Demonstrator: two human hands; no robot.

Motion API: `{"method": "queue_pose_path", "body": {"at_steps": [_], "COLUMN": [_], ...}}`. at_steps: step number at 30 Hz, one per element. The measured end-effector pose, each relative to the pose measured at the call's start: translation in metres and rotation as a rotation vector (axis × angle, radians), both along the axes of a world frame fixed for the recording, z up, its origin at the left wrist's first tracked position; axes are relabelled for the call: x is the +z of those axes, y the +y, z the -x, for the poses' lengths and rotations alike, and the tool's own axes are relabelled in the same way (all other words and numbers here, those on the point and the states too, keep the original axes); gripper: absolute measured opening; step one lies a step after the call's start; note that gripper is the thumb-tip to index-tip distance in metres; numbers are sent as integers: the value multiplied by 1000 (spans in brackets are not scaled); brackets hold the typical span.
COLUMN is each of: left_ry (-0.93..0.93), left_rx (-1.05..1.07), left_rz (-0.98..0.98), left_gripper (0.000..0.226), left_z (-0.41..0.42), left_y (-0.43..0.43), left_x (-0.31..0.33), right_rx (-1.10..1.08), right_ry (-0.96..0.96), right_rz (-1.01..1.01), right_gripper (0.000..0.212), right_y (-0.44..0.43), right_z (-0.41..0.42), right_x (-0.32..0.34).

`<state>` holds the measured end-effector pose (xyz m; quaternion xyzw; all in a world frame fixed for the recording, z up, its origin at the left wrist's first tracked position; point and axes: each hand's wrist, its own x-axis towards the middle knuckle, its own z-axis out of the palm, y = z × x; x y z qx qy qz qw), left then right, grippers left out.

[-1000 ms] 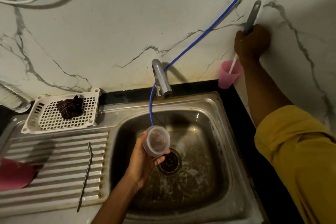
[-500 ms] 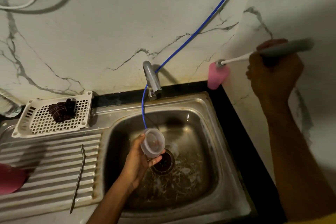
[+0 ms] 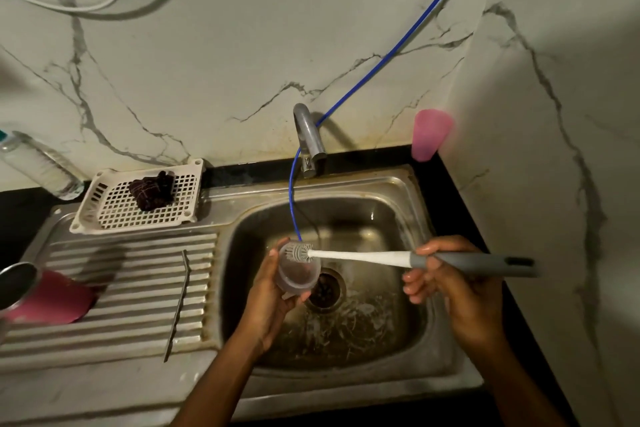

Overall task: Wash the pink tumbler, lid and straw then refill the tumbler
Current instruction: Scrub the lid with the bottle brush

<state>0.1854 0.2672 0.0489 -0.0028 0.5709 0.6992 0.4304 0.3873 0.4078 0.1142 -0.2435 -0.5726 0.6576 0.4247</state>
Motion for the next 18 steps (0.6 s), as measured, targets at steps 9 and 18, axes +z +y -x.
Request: {"method": "queue_pose_path", "body": {"at_steps": [9, 18], "left_ry": [-12, 192], "left_rx": [75, -4], "left_rz": [-49, -61], "left_gripper": [42, 33], "left_z": [33, 71], "left_y": [-37, -67], "left_x": [-5, -9], "right_rx": [118, -90], "right_ry": [-208, -227], "right_rz": [-193, -49], "right_gripper": [7, 34], "right_y": [-52, -110], "right_z": [11, 36], "right_x": [11, 2]}}
